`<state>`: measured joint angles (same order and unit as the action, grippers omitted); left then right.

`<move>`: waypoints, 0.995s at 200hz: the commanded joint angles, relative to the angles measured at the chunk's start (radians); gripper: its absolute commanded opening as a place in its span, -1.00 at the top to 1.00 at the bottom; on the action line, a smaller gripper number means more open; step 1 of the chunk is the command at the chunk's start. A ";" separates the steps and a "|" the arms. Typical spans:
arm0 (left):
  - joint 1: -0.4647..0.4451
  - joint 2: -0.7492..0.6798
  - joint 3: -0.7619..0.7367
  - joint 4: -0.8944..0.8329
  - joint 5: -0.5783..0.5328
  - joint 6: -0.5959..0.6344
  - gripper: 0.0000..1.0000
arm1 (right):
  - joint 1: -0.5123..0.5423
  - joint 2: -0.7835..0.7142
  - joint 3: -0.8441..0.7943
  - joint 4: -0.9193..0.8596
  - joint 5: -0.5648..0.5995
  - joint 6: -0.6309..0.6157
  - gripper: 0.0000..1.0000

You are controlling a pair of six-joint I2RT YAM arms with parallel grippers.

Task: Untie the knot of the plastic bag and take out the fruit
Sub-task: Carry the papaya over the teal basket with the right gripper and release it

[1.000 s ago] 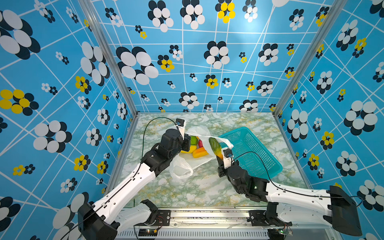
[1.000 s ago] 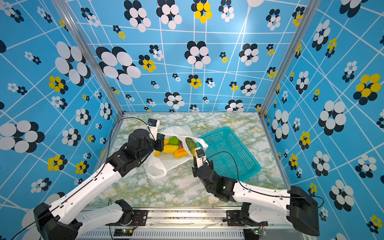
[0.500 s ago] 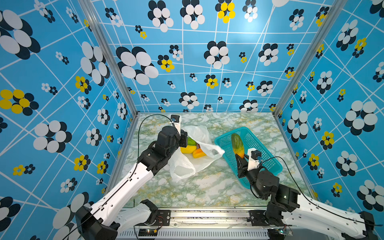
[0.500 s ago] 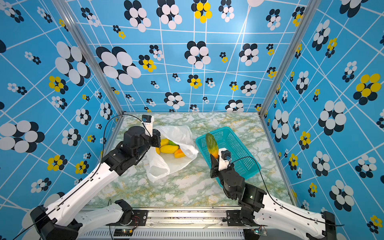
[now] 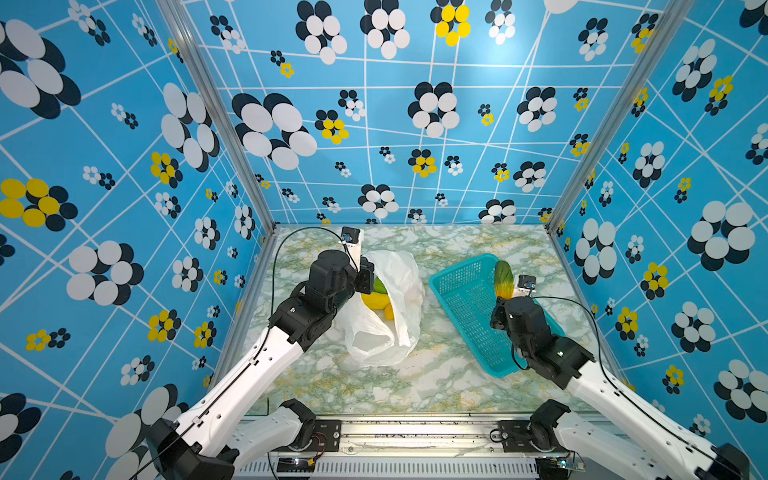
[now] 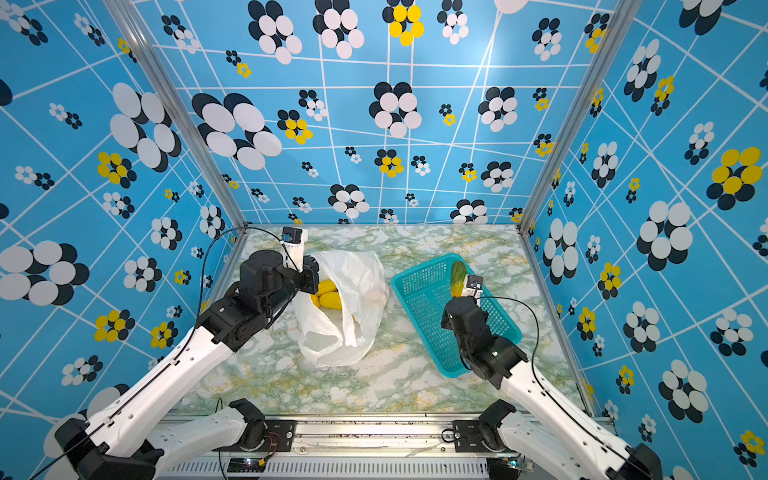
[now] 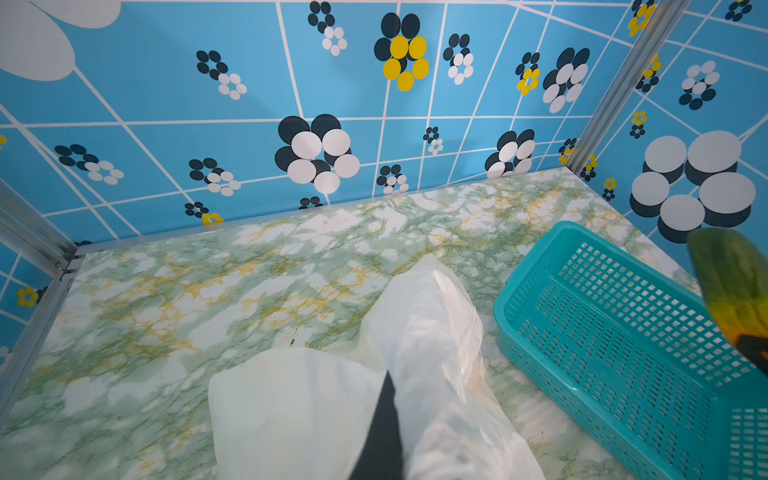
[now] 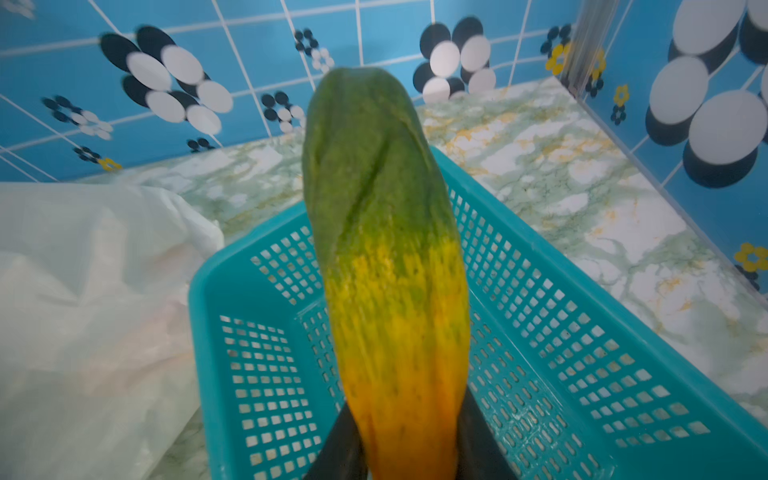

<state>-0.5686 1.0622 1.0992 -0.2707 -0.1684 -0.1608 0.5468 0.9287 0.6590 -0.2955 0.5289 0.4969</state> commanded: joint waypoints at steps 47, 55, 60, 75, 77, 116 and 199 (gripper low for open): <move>0.012 -0.027 -0.024 -0.018 0.021 0.069 1.00 | -0.199 0.518 0.212 0.037 -0.380 0.081 1.00; 0.013 -0.028 -0.030 -0.018 0.014 0.069 1.00 | -0.205 0.569 0.243 0.035 -0.394 0.079 1.00; 0.014 -0.029 -0.034 -0.015 0.012 0.069 1.00 | -0.205 0.600 0.261 0.035 -0.395 0.079 1.00; 0.013 -0.039 -0.045 -0.010 0.012 0.068 1.00 | -0.206 0.677 0.310 0.023 -0.393 0.081 1.00; 0.013 -0.039 -0.047 -0.009 0.012 0.069 1.00 | -0.206 0.687 0.316 0.022 -0.394 0.083 1.00; 0.014 -0.051 -0.054 -0.005 0.011 0.068 1.00 | -0.206 0.795 0.362 0.073 -0.414 0.133 0.81; 0.015 -0.034 -0.051 -0.002 -0.001 0.067 1.00 | -0.199 0.819 0.353 0.220 -0.527 0.169 -0.23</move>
<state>-0.5629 1.0302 1.0554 -0.2821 -0.1574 -0.1074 0.3435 1.7432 0.9981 -0.1524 0.0875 0.6510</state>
